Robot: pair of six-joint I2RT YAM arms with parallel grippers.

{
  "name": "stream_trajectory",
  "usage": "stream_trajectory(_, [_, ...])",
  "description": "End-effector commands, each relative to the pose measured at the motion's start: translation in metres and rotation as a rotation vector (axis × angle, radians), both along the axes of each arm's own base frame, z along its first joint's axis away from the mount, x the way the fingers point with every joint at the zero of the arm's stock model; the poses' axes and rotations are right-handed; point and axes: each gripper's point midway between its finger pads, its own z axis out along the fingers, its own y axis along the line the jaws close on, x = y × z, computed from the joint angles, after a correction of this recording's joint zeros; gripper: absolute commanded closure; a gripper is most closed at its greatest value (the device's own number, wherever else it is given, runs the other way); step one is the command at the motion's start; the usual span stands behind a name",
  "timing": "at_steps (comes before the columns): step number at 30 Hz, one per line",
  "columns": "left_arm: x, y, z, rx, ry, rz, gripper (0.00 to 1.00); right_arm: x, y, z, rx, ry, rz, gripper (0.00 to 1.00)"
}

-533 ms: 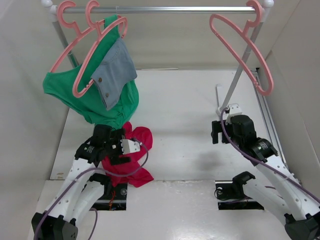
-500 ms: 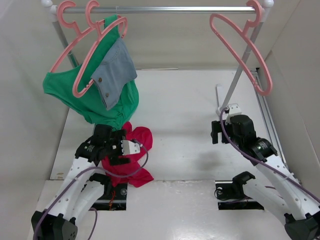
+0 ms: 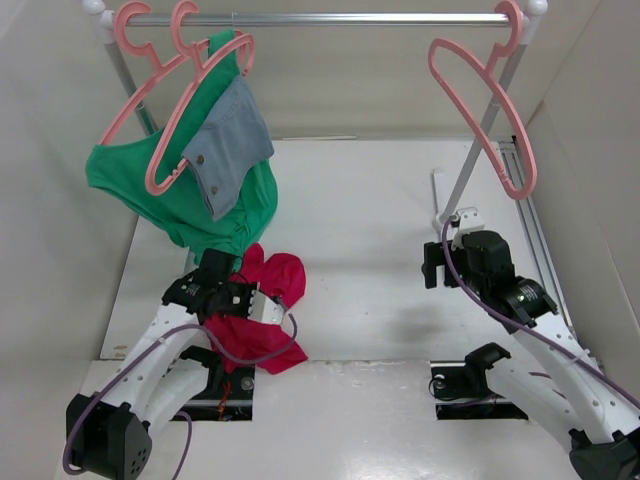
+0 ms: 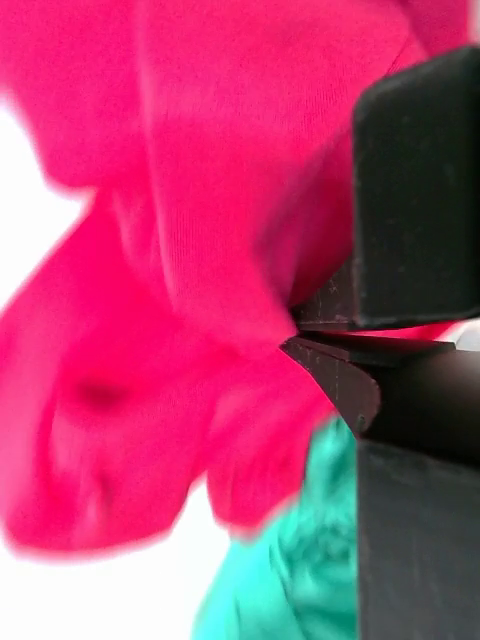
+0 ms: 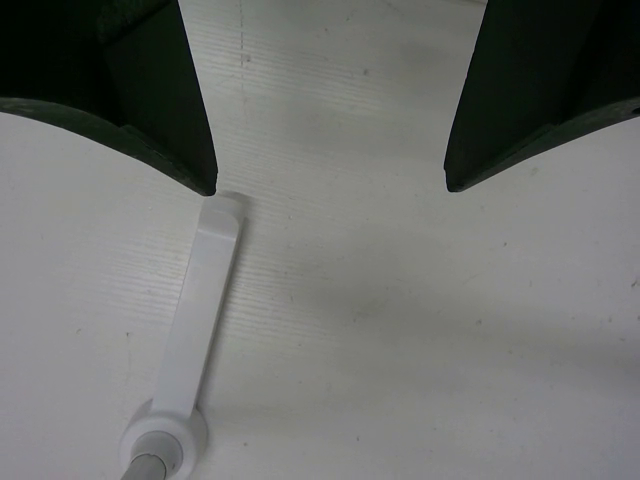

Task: Place the t-shirt on the hanger
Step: Move the tshirt to the center of the board

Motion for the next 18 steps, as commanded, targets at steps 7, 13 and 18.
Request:
stream_trajectory(7, [0.137,-0.119,0.191,-0.723,-0.447,0.237,1.00,0.019,0.011,0.030,0.008,-0.065,0.044,0.00])
stream_trajectory(13, [0.138,-0.184,0.287,-0.972,-0.493,0.113,1.00,0.027,0.021,0.044,-0.004,-0.076,0.092,0.00])
stream_trajectory(18, [0.145,-0.199,0.279,-0.948,-0.444,0.095,0.36,0.025,0.030,0.041,-0.002,-0.066,0.128,0.00])
